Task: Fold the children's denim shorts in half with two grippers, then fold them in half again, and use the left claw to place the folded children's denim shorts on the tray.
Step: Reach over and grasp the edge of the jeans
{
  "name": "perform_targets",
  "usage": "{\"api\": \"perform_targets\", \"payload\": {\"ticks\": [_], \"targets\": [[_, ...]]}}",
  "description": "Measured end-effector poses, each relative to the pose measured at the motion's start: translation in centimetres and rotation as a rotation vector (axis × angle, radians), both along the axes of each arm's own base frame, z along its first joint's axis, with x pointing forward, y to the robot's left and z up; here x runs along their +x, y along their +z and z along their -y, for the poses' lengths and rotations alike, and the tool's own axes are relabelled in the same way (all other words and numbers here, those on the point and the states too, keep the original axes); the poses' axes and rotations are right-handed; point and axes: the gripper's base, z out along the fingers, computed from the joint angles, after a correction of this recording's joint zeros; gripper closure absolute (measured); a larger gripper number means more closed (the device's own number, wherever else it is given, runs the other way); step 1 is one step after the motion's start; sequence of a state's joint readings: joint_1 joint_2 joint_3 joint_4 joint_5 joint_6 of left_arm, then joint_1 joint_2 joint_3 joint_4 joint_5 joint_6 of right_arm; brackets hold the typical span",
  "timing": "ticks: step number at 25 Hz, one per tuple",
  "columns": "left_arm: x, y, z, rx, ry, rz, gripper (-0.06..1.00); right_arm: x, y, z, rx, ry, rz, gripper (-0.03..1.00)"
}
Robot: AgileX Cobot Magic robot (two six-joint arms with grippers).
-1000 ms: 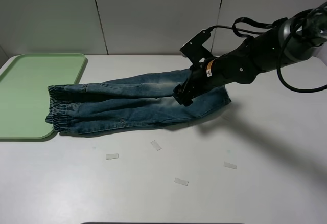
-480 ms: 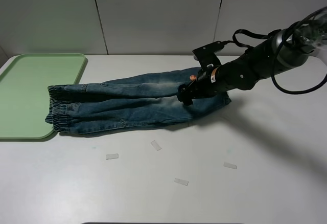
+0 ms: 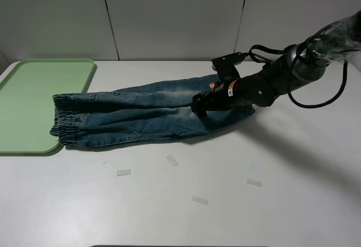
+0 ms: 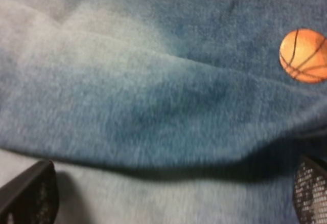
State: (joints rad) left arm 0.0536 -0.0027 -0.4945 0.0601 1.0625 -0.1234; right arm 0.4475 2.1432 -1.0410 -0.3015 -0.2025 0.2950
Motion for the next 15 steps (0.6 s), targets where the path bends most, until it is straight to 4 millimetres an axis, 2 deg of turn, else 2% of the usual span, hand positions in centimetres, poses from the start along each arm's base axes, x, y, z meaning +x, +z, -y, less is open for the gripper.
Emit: {"api": "perform_targets", "payload": {"ticks": [15], "targets": [[0.0, 0.0, 0.0, 0.0, 0.0, 0.0, 0.03, 4.1, 0.5, -1.9, 0.032, -0.004, 0.08, 0.27]]}}
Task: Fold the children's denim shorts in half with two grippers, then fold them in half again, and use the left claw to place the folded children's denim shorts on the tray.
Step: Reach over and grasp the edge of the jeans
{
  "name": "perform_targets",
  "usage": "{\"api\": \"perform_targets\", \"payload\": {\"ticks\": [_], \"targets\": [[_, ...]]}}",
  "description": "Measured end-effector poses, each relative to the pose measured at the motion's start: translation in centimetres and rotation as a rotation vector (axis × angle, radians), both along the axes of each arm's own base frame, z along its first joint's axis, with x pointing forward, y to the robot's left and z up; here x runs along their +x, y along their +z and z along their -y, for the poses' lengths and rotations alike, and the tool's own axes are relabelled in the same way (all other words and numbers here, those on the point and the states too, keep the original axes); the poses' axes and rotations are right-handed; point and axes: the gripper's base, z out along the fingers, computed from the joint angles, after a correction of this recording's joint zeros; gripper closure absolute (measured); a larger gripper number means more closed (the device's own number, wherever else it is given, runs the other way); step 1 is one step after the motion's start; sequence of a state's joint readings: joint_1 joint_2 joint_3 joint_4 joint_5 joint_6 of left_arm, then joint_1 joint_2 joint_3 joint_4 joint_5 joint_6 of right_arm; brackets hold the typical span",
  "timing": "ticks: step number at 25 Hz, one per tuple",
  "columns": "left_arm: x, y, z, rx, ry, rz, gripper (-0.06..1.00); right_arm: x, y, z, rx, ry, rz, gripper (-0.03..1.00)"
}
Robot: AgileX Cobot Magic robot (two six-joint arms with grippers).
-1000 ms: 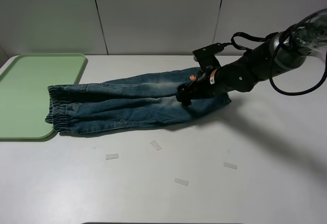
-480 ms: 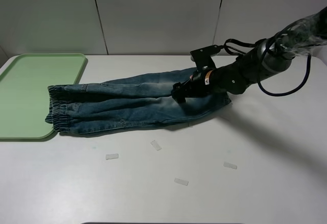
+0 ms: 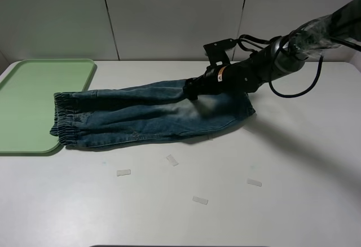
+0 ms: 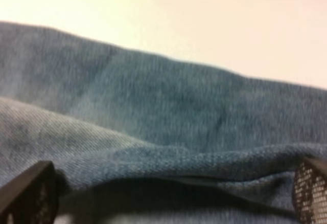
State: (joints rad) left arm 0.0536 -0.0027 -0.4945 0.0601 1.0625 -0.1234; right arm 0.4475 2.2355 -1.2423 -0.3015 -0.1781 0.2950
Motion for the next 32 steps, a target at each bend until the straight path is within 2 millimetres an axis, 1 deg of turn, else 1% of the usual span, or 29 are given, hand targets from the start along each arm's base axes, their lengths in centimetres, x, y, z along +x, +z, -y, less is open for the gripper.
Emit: {"api": "perform_targets", "payload": {"ticks": [8, 11, 14, 16, 19, 23, 25, 27, 29, 32], "targets": [[0.0, 0.0, 0.0, 0.0, 0.0, 0.0, 0.03, 2.2, 0.3, -1.1, 0.031, -0.006, 0.05, 0.27], [0.0, 0.0, 0.0, 0.0, 0.0, 0.0, 0.03, 3.0, 0.9, -1.4, 0.044, -0.009, 0.073, 0.27], [0.0, 0.0, 0.0, 0.0, 0.0, 0.0, 0.03, 3.8, 1.8, -1.7, 0.047, -0.015, 0.092, 0.27], [0.0, 0.0, 0.0, 0.0, 0.0, 0.0, 0.03, 4.0, 2.1, -1.7, 0.041, -0.018, 0.091, 0.27], [0.0, 0.0, 0.0, 0.0, 0.0, 0.0, 0.03, 3.9, 2.8, -1.4, 0.018, -0.033, 0.068, 0.27], [0.0, 0.0, 0.0, 0.0, 0.0, 0.0, 0.03, 3.6, 4.9, -1.0, -0.015, -0.055, 0.043, 0.27], [0.0, 0.0, 0.0, 0.0, 0.0, 0.0, 0.03, 3.3, 5.5, -0.7, -0.04, -0.068, 0.017, 0.27], [0.0, 0.0, 0.0, 0.0, 0.0, 0.0, 0.03, 3.1, 5.5, -0.4, -0.067, -0.084, -0.024, 0.27], [0.0, 0.0, 0.0, 0.0, 0.0, 0.0, 0.03, 2.6, 5.0, -0.3, -0.091, -0.086, -0.061, 0.27], [0.0, 0.0, 0.0, 0.0, 0.0, 0.0, 0.03, 1.6, 4.2, -1.1, -0.101, -0.065, -0.097, 0.27]]}}
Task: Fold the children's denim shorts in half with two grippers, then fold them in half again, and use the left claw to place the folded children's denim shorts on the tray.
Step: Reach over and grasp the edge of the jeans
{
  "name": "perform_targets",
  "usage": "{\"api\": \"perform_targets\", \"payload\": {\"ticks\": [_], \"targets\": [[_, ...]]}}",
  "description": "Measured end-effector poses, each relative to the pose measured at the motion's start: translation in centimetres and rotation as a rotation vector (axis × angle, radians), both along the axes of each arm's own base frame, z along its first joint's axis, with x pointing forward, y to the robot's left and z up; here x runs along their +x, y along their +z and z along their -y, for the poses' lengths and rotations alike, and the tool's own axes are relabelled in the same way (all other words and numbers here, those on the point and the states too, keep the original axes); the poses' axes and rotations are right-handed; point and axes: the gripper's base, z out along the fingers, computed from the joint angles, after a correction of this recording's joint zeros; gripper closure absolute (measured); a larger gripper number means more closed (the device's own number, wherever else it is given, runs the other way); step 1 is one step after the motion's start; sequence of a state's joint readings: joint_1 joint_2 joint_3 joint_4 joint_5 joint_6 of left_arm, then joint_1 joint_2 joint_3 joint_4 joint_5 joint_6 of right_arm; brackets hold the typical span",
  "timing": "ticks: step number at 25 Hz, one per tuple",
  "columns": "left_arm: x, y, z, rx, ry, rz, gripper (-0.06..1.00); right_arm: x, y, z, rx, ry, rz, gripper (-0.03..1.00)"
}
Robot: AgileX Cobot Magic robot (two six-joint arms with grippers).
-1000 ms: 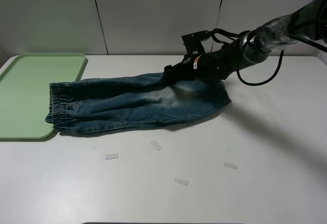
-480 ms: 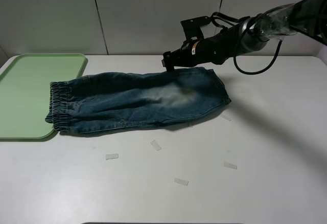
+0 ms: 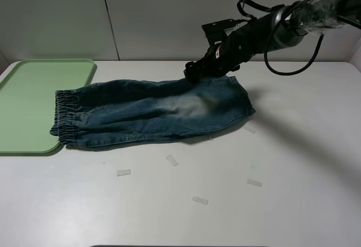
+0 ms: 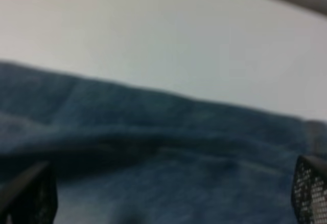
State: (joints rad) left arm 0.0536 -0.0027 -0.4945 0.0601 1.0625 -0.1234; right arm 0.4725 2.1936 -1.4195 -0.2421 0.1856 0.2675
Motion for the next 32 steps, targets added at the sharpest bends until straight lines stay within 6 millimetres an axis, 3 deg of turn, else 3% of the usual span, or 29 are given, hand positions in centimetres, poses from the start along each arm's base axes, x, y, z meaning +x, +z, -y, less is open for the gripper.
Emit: {"api": "perform_targets", "payload": {"ticks": [9, 18, 24, 28, 32], "targets": [[0.0, 0.0, 0.0, 0.0, 0.0, 0.0, 0.03, -0.3, -2.8, -2.4, 0.086, 0.024, 0.023, 0.27], [0.0, 0.0, 0.0, 0.0, 0.0, 0.0, 0.03, 2.5, -3.3, -4.0, 0.118, 0.017, 0.068, 0.27], [0.0, 0.0, 0.0, 0.0, 0.0, 0.0, 0.03, 3.0, -4.5, -4.2, 0.109, 0.011, 0.05, 0.27], [0.0, 0.0, 0.0, 0.0, 0.0, 0.0, 0.03, 2.9, -4.0, -3.7, 0.086, -0.005, 0.016, 0.27], [0.0, 0.0, 0.0, 0.0, 0.0, 0.0, 0.03, 2.7, -1.6, -2.6, 0.025, -0.02, -0.035, 0.27]]}}
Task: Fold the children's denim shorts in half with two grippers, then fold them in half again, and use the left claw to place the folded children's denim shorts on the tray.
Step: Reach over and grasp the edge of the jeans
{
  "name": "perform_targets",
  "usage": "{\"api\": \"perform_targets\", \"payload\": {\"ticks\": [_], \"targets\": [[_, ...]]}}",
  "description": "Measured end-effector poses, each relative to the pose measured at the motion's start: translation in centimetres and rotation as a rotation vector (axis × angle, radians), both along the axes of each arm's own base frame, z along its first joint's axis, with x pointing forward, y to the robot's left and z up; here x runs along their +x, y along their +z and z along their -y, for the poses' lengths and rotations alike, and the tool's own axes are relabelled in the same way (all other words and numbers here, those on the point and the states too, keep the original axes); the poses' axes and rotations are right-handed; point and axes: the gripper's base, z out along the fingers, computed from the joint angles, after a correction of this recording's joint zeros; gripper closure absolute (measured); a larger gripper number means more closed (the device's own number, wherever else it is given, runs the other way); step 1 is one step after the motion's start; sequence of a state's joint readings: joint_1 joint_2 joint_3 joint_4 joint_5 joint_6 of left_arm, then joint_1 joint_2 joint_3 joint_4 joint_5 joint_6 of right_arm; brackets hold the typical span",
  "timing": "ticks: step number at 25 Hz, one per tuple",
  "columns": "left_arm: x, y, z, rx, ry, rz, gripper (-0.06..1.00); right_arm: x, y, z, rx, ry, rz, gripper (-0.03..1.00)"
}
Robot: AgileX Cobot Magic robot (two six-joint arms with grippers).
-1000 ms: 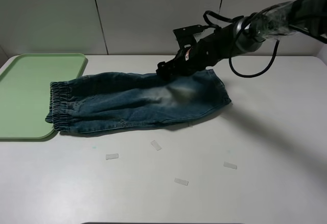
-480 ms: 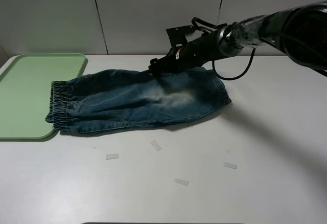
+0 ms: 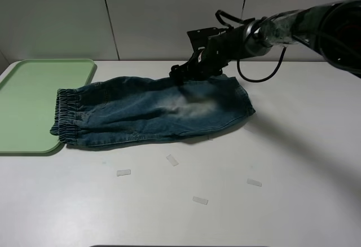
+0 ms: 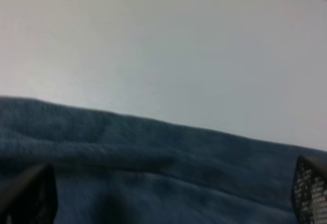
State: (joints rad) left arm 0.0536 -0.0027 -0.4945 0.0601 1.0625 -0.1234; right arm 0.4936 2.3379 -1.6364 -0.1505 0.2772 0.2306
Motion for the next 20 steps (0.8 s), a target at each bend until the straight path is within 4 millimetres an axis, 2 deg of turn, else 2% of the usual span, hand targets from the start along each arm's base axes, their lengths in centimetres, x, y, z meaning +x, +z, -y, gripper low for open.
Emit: {"api": "perform_targets", "payload": {"ticks": [4, 7, 13, 20], "targets": [[0.0, 0.0, 0.0, 0.0, 0.0, 0.0, 0.03, -0.5, 2.6, 1.1, -0.064, 0.004, -0.046, 0.27], [0.0, 0.0, 0.0, 0.0, 0.0, 0.0, 0.03, -0.9, 3.5, 2.2, -0.116, -0.002, -0.116, 0.27], [0.0, 0.0, 0.0, 0.0, 0.0, 0.0, 0.03, -1.8, 3.1, 5.0, -0.194, -0.044, -0.328, 0.27], [0.0, 0.0, 0.0, 0.0, 0.0, 0.0, 0.03, -1.8, 2.9, 7.3, -0.23, -0.072, -0.422, 0.27]]}}
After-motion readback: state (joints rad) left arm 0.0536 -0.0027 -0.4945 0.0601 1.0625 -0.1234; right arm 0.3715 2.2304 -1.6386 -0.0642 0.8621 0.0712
